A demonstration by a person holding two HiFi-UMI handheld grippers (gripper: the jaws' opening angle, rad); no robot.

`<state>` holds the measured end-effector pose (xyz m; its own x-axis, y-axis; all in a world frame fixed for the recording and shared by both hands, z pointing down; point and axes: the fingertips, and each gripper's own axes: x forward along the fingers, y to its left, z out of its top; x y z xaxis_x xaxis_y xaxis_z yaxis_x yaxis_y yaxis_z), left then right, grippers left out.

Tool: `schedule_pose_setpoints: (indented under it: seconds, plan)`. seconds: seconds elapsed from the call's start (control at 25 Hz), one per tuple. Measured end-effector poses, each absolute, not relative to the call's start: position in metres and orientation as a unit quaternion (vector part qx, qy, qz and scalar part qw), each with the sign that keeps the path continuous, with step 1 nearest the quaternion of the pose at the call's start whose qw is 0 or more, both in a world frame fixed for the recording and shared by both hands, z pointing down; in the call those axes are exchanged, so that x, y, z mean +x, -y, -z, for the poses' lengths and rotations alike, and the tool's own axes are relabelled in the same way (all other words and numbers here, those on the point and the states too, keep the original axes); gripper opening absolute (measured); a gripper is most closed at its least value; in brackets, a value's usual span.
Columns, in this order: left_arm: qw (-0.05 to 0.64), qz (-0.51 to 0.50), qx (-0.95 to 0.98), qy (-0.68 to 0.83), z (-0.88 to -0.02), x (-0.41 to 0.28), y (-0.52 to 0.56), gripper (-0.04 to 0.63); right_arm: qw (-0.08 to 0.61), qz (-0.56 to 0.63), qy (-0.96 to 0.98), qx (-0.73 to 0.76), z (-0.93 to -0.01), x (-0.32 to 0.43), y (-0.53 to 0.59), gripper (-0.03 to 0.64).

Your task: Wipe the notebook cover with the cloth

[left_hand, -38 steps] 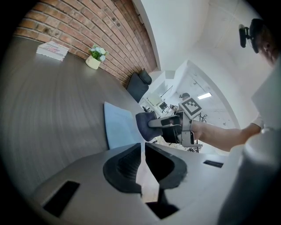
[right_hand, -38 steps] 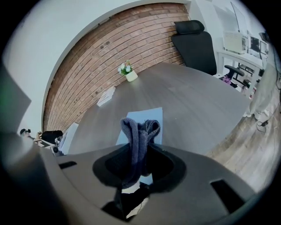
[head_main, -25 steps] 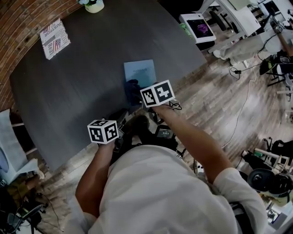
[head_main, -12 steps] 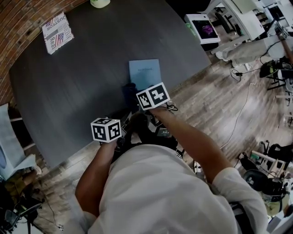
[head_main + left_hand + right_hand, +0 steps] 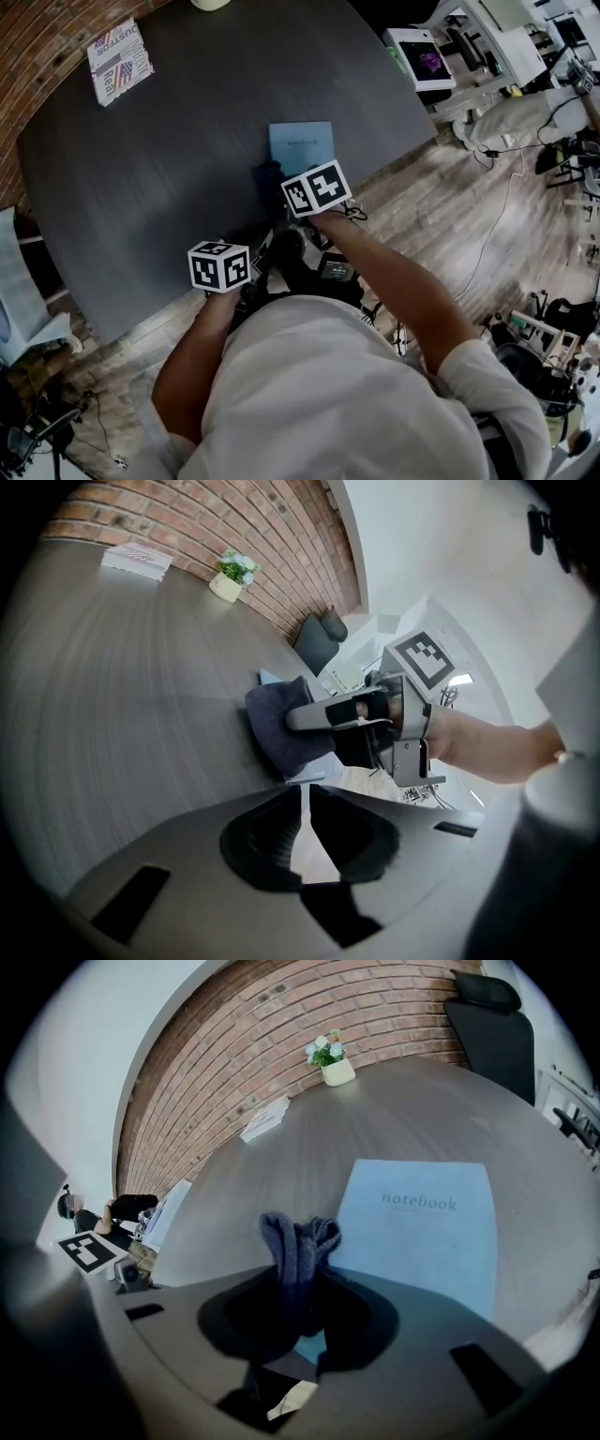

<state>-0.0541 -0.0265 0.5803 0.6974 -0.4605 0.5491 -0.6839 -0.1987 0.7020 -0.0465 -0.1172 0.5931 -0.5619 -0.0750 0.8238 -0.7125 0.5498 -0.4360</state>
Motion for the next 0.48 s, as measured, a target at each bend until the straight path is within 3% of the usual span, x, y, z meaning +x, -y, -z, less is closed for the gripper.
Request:
schedule_pose_setpoints:
  seconds: [0.48]
  plan:
    - [0.518,-0.107,0.764,0.370,-0.584,-0.060,0.034,0.037,0.396,-0.402,0.783,0.260,-0.595,-0.052,0.145,0.115]
